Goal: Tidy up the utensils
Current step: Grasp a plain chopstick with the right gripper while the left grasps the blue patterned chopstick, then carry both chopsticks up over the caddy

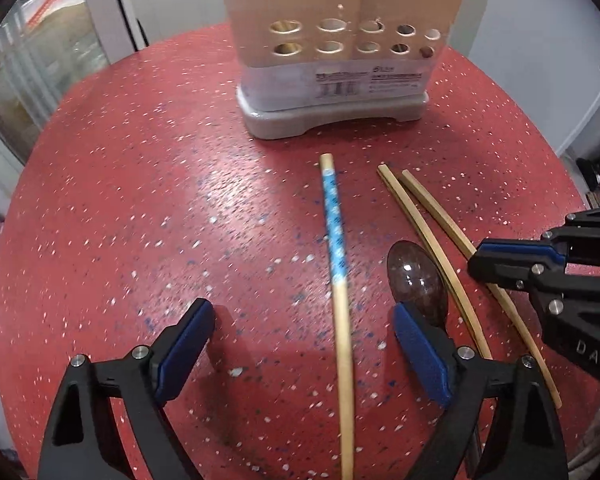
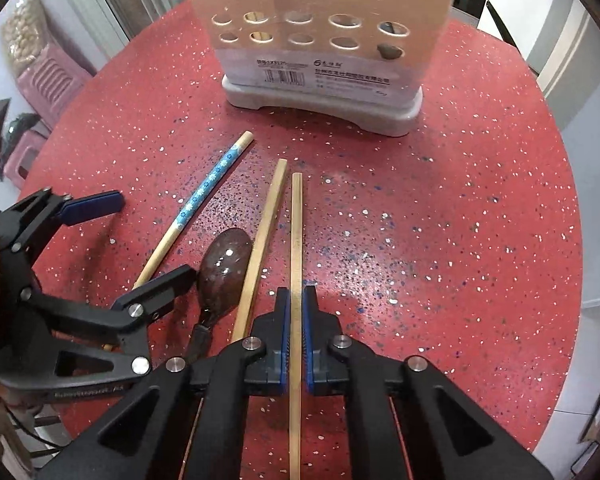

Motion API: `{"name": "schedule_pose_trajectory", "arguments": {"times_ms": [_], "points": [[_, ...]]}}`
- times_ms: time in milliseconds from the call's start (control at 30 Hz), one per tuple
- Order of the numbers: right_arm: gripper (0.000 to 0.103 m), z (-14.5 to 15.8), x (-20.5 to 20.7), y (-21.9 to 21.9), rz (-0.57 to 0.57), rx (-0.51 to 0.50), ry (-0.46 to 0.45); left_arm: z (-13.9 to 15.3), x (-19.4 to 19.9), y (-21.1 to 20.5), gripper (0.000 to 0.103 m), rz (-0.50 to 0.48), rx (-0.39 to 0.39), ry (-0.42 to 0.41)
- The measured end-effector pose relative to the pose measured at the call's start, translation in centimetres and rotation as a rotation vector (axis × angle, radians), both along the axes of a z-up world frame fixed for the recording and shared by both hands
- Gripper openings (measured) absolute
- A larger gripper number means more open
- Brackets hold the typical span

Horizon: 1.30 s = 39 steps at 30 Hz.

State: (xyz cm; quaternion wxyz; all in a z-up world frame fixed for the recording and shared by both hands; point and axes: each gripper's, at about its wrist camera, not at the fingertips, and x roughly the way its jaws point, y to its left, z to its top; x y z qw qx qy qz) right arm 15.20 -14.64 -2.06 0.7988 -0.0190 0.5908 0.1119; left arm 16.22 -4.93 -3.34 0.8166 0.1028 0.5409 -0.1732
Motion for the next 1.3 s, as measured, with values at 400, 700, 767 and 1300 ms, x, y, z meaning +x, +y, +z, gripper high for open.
{"name": "schedule_pose_trajectory", "arguments": {"times_ms": [400,700,767,1300], "points": [[0.006,0.6,-1.9,-5.0,-0.015,0.158,-0.035,1.3,-0.6,-2.1,0.033,-0.030,-0.017,-0.006],[0.006,4.8,-4.3,-7.5,0.010,0.310,-0.139,4.6,-4.0,0.6,0.033,0.082,-0.149,-0.151],[0.006,6.1,-4.8,-8.2,0.013,0.339,-0.174,6.0,-4.5,1.0,0.033,0.099,-0.177,-0.187],[0.006,19.8,-4.4,-9.1,0.023,0.398,-0.525,18.5,-3.1,3.9,0.033,0.204,-0.361,-0.499]]}}
